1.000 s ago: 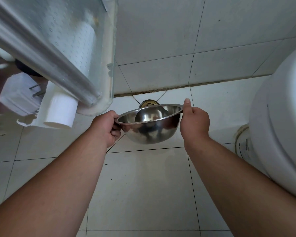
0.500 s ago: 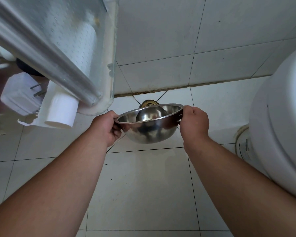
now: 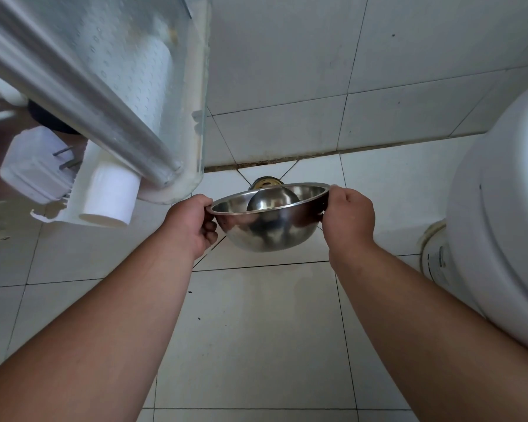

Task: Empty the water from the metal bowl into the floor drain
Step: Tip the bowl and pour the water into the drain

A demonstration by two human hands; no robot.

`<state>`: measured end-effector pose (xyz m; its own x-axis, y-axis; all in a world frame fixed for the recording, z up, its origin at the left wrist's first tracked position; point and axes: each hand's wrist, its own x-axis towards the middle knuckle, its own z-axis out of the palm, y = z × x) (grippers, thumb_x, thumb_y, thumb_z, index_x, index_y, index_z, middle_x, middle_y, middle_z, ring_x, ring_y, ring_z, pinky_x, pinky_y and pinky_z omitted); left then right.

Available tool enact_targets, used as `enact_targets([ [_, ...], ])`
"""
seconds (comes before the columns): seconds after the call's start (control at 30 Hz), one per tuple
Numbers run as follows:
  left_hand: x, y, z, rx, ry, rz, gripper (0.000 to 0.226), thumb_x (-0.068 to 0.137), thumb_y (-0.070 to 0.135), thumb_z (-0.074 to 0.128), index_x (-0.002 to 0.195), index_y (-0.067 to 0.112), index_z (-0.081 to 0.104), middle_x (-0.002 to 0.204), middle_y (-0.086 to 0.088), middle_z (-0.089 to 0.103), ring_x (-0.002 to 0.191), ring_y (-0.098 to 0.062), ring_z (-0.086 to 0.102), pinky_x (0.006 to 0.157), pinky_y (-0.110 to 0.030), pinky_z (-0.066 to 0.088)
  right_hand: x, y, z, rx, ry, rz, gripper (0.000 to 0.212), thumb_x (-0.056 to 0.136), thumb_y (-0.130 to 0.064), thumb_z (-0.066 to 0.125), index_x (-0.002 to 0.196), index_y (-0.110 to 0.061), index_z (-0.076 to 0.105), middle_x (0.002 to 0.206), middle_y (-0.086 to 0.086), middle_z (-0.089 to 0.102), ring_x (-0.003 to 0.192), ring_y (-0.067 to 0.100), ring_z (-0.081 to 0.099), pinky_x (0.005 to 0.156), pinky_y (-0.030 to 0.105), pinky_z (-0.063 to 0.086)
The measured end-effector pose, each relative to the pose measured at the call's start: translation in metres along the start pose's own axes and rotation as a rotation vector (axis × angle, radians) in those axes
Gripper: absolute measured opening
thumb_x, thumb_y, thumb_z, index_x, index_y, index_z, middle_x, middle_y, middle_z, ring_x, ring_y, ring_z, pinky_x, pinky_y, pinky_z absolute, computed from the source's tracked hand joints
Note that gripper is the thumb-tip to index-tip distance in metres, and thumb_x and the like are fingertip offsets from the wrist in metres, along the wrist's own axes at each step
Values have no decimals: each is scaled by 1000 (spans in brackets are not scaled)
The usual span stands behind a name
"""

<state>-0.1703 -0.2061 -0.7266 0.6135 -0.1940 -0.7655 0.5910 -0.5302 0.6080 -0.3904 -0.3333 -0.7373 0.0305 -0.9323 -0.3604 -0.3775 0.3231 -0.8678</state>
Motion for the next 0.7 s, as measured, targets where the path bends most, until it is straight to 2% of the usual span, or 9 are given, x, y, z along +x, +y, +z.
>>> enact_targets([
  [0.13, -1, -1, 1, 1, 16, 22, 14, 93, 21, 61, 80, 19, 57, 78, 0, 51, 63, -17, 44, 55, -29, 38, 0, 1, 0, 8, 1, 8, 38, 88, -30, 44, 52, -19, 41, 53, -2, 43, 56, 24, 40, 59, 38, 38],
  [0.23, -4, -1, 2, -63, 6, 33, 11, 96, 23, 64, 87, 17, 63, 86, -2, 71, 86, -24, 68, 74, -36, 58, 0, 0, 1, 30, 3, 14, 38, 87, -31, 43, 52, -19, 40, 53, -3, 42, 57, 24, 39, 60, 38, 38],
  [0.27, -6, 0, 2, -88, -8, 34, 11, 97, 22, 64, 89, 15, 64, 81, -2, 77, 87, -26, 73, 75, -37, 63, 0, 1, 1, 32, 1, 12, 37, 87, -31, 43, 53, -19, 40, 54, -2, 42, 58, 25, 39, 60, 38, 39],
  [0.33, -9, 1, 3, -129, -45, 32, 11, 99, 18, 62, 91, 12, 66, 65, -2, 79, 74, -27, 81, 62, -37, 66, 0, 0, 2, 28, -3, 9, 36, 87, -32, 43, 55, -17, 42, 56, 0, 45, 59, 25, 40, 62, 39, 41],
  [0.4, -13, 1, 5, -171, -81, 23, 11, 101, 14, 59, 93, 8, 64, 62, -5, 79, 70, -33, 84, 55, -36, 64, 0, 0, 1, 36, -3, 14, 36, 87, -33, 43, 55, -17, 44, 56, -1, 46, 59, 25, 42, 62, 39, 43],
  [0.5, -17, 3, 7, -243, -107, -9, 12, 105, 13, 57, 100, 4, 62, 81, -15, 83, 77, -42, 84, 48, -31, 60, 0, 0, 1, 48, -21, 26, 43, 89, -34, 43, 48, -23, 52, 43, -10, 47, 56, 23, 42, 61, 38, 42],
  [0.57, -18, 4, 8, -274, -107, -16, 13, 107, 15, 57, 106, 3, 61, 100, -18, 80, 62, -38, 81, 45, -30, 59, -2, -3, 1, 53, -37, 32, 47, 91, -36, 43, 47, -32, 58, 42, -14, 52, 55, 23, 47, 62, 39, 46],
  [0.63, -15, 3, 8, -258, -88, -11, 15, 108, 18, 58, 105, 4, 63, 101, -16, 77, 51, -30, 76, 47, -31, 60, -3, -5, 1, 65, -44, 50, 47, 93, -40, 44, 53, -26, 63, 54, -10, 64, 64, 27, 62, 71, 44, 59],
  [0.7, -12, 3, 6, -242, -78, -9, 17, 109, 22, 59, 104, 5, 63, 100, -15, 76, 51, -28, 74, 50, -33, 63, -3, -5, 2, 62, -46, 67, 48, 96, -44, 44, 62, -17, 65, 71, 1, 72, 78, 31, 71, 82, 52, 62],
])
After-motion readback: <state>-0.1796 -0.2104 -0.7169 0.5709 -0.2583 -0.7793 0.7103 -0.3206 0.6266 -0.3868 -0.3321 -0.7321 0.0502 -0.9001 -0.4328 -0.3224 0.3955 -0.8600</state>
